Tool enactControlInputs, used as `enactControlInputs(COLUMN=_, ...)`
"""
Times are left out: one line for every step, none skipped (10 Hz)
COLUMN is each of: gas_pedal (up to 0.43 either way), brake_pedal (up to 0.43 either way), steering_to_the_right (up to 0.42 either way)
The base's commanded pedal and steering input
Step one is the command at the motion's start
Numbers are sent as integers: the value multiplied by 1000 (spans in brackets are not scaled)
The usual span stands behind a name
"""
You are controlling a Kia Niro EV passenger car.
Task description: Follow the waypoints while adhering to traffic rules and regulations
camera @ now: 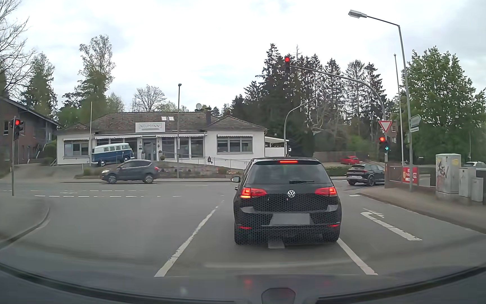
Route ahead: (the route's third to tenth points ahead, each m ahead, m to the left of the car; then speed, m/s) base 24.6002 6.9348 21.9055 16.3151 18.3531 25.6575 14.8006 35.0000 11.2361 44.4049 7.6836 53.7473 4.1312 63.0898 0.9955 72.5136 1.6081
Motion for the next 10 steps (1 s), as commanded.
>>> enactControlInputs(gas_pedal=0, brake_pedal=189, steering_to_the_right=3)
enactControlInputs(gas_pedal=0, brake_pedal=189, steering_to_the_right=3)
enactControlInputs(gas_pedal=0, brake_pedal=189, steering_to_the_right=3)
enactControlInputs(gas_pedal=0, brake_pedal=189, steering_to_the_right=3)
enactControlInputs(gas_pedal=0, brake_pedal=189, steering_to_the_right=0)
enactControlInputs(gas_pedal=0, brake_pedal=183, steering_to_the_right=0)
enactControlInputs(gas_pedal=0, brake_pedal=183, steering_to_the_right=0)
enactControlInputs(gas_pedal=0, brake_pedal=183, steering_to_the_right=0)
enactControlInputs(gas_pedal=0, brake_pedal=189, steering_to_the_right=0)
enactControlInputs(gas_pedal=0, brake_pedal=189, steering_to_the_right=0)
